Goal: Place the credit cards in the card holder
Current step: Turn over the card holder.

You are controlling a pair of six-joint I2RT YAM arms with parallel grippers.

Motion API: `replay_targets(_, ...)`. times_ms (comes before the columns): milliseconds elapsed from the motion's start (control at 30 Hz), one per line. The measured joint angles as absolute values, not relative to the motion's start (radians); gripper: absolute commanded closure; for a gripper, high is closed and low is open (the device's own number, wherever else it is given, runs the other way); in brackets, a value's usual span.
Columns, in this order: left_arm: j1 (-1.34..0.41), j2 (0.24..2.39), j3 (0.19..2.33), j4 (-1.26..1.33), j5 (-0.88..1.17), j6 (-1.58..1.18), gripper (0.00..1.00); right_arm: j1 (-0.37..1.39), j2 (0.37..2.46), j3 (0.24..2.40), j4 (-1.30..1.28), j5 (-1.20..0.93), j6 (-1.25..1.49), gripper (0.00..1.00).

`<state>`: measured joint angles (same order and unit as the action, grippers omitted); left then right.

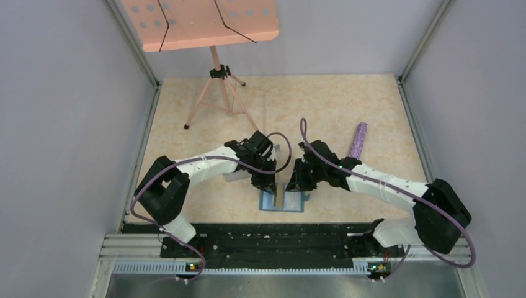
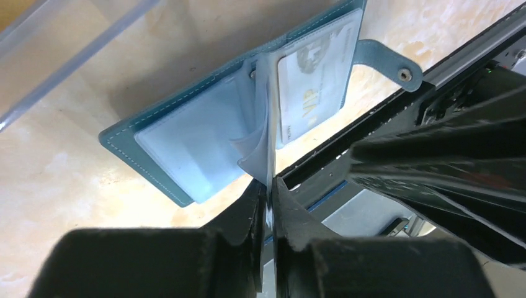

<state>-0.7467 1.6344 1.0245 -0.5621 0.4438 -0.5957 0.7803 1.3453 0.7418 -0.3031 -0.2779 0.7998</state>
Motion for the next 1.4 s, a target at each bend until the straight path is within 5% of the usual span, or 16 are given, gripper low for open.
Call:
replay_targets(67, -0.747, 1.639, 1.037, -0.565, 0.454, -0.594, 0.66, 0.757, 1.293, 0.742, -0.312, -0.274, 0.809, 0.85)
replay_targets(200, -0.749, 1.665, 1.044, -0.545, 0.500, -0.600, 0.63, 0.698, 1.216, 0.738, -0.339, -0.266, 0.816, 0.85)
replay_targets(1400, -0.846, 1.989, 1.231, -0.437, 0.773, -0.605, 0.54, 0.591, 1.048, 0.690, -0.578, -0.148, 0.804, 0.83)
